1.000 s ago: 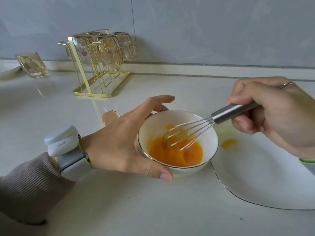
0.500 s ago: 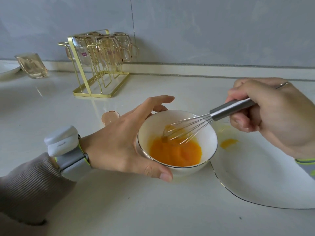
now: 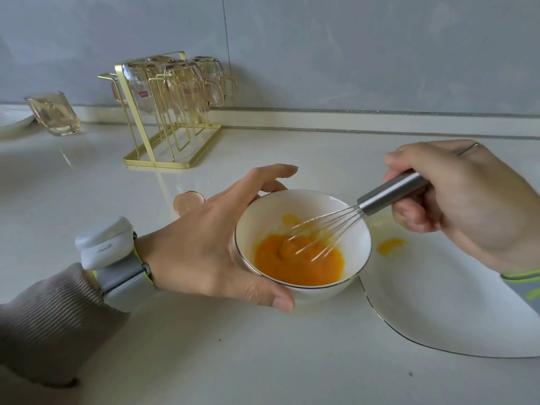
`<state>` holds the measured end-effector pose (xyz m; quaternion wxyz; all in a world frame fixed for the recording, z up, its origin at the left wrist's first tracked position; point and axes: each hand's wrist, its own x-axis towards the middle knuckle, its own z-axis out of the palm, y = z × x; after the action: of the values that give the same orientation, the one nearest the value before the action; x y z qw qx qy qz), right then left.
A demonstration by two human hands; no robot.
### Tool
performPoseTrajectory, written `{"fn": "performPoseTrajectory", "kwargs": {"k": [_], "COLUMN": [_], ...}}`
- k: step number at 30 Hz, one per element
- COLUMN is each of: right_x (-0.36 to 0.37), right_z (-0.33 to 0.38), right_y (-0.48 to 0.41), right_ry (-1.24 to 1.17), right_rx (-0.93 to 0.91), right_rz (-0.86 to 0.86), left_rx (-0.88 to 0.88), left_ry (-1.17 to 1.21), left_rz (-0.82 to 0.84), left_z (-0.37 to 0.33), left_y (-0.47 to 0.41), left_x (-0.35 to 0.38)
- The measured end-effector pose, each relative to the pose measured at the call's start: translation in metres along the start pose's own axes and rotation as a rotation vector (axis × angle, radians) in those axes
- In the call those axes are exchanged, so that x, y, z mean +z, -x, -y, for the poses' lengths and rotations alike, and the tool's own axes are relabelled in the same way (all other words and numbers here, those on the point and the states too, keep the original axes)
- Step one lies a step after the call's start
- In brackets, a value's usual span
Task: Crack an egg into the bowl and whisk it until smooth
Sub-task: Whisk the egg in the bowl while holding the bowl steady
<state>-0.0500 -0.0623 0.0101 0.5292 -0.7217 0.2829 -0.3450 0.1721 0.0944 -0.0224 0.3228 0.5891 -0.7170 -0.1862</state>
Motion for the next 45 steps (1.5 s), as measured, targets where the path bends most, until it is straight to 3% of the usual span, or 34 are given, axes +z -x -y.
{"fn": "performPoseTrajectory", "kwargs": {"k": [36,45], "right_x": [0.0010,-0.0011], "right_z": [0.0046,0.0027], "right_y": [0.0027,0.0017], "right_ry": [-0.006,0.033], "right_rx": [0.074,0.007], "right_rz": [-0.043,-0.094], "left_rx": [-0.011,-0.011], "left_ry": [-0.005,0.006], "left_rz": [-0.007,-0.008], "left_z": [0.0004,0.0004], "left_y": [-0.0002,0.0005], "left_x": [-0.0007,-0.0006]}}
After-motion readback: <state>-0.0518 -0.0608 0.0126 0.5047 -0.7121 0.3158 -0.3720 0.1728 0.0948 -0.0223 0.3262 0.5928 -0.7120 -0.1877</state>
